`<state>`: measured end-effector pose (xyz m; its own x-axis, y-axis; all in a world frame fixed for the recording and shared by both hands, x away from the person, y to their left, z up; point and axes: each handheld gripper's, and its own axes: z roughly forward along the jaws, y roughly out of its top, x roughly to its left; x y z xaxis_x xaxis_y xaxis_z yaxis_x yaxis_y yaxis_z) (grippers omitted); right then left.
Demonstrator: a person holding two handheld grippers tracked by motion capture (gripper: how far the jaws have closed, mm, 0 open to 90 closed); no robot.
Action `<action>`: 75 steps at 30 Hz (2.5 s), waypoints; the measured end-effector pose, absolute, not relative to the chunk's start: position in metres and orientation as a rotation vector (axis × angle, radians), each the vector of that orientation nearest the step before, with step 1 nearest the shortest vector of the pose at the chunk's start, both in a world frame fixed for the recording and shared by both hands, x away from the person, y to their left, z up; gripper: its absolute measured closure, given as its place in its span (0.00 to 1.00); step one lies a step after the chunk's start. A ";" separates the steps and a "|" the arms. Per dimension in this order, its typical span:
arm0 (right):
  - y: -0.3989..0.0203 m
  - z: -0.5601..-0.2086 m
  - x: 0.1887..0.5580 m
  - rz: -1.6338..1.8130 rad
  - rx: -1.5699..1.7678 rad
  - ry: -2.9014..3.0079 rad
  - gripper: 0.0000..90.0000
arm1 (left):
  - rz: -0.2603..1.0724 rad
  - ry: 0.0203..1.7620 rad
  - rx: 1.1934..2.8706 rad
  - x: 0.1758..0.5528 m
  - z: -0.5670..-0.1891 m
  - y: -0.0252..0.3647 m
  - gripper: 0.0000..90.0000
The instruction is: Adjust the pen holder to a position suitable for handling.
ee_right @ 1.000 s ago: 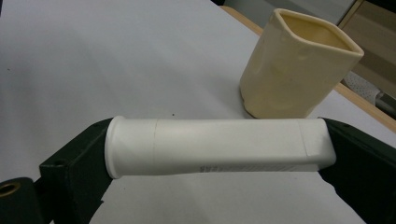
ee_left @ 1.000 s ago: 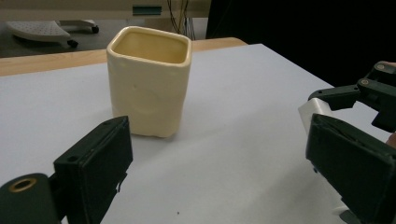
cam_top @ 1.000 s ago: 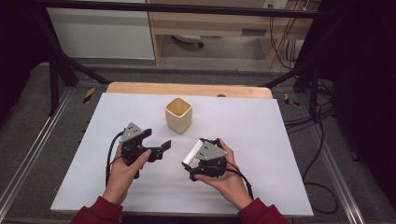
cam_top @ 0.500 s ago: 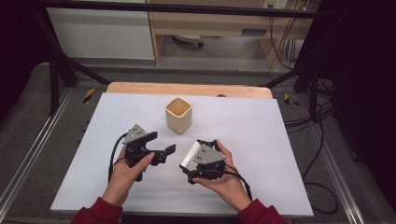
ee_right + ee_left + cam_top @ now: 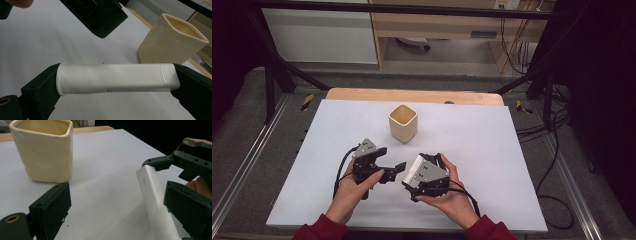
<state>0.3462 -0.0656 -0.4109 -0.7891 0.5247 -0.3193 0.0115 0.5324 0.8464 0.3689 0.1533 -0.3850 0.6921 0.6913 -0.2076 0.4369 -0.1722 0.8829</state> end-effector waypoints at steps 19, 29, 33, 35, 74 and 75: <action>-0.063 -0.416 0.344 1.214 0.383 2.207 0.05 | 0.221 0.905 1.834 0.368 -0.388 0.149 0.19; -0.057 -0.418 0.341 1.204 0.344 2.204 0.05 | 0.181 0.891 1.846 0.367 -0.393 0.142 0.23; -0.055 -0.418 0.339 1.197 0.321 2.198 0.05 | 0.166 0.884 1.855 0.366 -0.394 0.139 0.25; -0.054 -0.418 0.339 1.194 0.309 2.196 0.05 | 0.155 0.880 1.858 0.365 -0.396 0.137 0.28; -0.036 -0.427 0.328 1.143 0.189 2.214 0.05 | -0.015 0.918 1.858 0.368 -0.414 0.132 0.70; -0.036 -0.427 0.328 1.142 0.190 2.214 0.04 | -0.015 0.921 1.858 0.368 -0.414 0.132 0.70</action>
<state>0.3282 -0.0356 -0.4270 -0.7898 0.3954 -0.4690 -0.1528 0.6136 0.7747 0.3683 0.1320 -0.4143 0.7073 0.5837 -0.3987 0.5961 -0.1894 0.7802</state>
